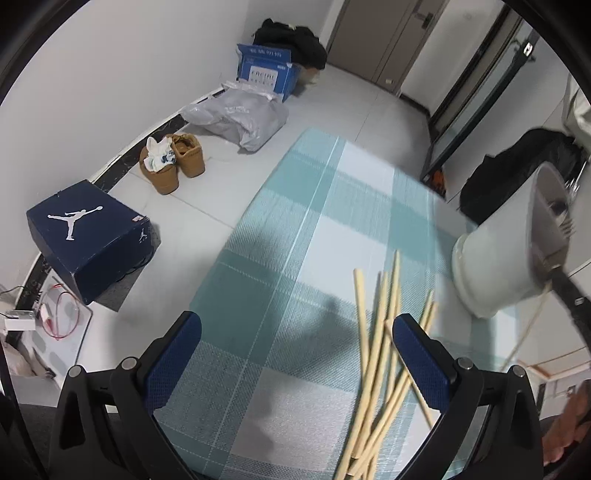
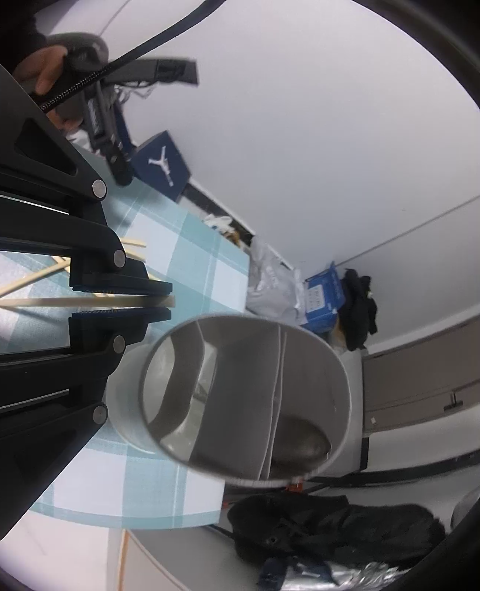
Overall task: Organize utensils
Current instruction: 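Close the right gripper on a wooden chopstick, then close the left gripper on a chopstick while the right gripper lifts its chopstick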
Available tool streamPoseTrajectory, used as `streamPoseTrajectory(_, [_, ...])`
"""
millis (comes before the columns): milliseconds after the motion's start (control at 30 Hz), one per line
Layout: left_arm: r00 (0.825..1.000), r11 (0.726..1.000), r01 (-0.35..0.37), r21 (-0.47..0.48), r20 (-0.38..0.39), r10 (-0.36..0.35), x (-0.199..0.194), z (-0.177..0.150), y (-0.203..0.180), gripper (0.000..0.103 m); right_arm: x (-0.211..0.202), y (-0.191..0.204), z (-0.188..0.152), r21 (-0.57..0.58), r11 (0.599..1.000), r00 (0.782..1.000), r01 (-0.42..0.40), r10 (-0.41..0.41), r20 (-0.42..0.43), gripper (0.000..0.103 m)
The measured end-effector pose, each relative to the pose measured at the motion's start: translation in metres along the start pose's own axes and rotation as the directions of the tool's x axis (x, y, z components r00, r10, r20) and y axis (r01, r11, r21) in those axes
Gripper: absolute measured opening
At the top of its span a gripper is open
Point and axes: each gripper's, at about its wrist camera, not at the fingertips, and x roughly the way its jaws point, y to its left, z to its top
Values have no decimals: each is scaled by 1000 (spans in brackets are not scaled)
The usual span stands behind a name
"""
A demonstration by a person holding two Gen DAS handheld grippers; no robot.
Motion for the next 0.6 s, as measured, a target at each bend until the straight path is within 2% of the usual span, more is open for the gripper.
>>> streamPoseTrajectory(133, [997,998,-54,30,-52,56,16,-4,-6,102,-13,-8,0,22,1000,999,-11,10,46,6])
streamPoseTrajectory(367, [982,983,-166,82,-80,172,31,1,-18,101,-31,-16,-3,36,998,993,-43,39,109,6])
streamPoseTrajectory(500, [985,987,-146,60,-84,151,32,6,-23,101,-39,-16,-4,-2,999,990,-40,40,137,6])
streamPoseTrajectory(600, [979,980,-182,84,-78,189,36,9,-30,101,-42,-21,-3,-6,999,988,-41,42,148,6])
